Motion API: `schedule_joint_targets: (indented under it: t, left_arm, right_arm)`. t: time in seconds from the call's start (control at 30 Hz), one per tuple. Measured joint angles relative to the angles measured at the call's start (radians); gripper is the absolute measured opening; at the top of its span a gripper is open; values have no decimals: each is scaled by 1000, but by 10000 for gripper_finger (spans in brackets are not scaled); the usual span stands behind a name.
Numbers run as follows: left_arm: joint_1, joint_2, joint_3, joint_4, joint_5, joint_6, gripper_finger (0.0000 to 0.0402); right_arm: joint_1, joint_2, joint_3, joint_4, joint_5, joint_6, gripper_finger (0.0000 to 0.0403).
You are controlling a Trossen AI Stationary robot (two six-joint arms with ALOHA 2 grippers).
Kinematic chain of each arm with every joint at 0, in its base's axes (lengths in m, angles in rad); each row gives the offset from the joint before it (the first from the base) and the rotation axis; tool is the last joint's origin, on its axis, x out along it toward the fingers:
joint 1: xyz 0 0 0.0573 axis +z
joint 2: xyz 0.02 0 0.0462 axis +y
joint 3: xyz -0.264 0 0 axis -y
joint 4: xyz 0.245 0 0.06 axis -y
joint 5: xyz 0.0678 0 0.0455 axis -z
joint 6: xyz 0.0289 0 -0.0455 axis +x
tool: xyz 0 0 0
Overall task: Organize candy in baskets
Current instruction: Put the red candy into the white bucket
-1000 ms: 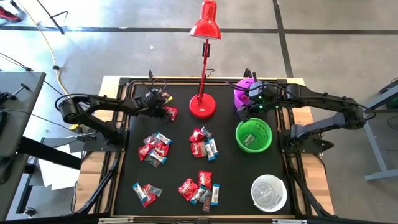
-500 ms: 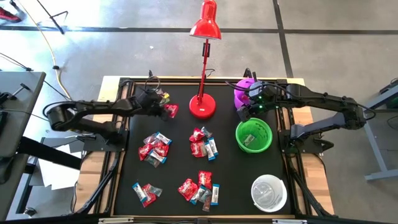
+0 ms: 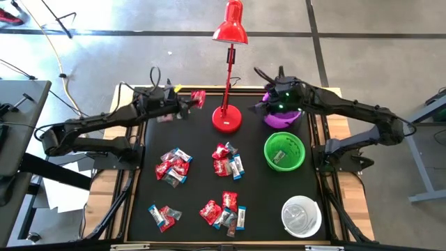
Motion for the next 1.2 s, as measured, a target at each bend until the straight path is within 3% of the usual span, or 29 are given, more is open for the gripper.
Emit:
schedule_joint_targets:
  t: [0.23,0.57,1.2]
  left_arm:
    - [-38,29,146,0,-14,84,3]
    - [-107,121,226,-4,-36,108,3]
    - [-190,282,404,-4,-100,213,3]
  right_arm:
    - [-27,104,0,309,-136,-22,154]
    - [-41,202,0,597,-139,-76,154]
    - [-54,229,0,657,-125,-101,154]
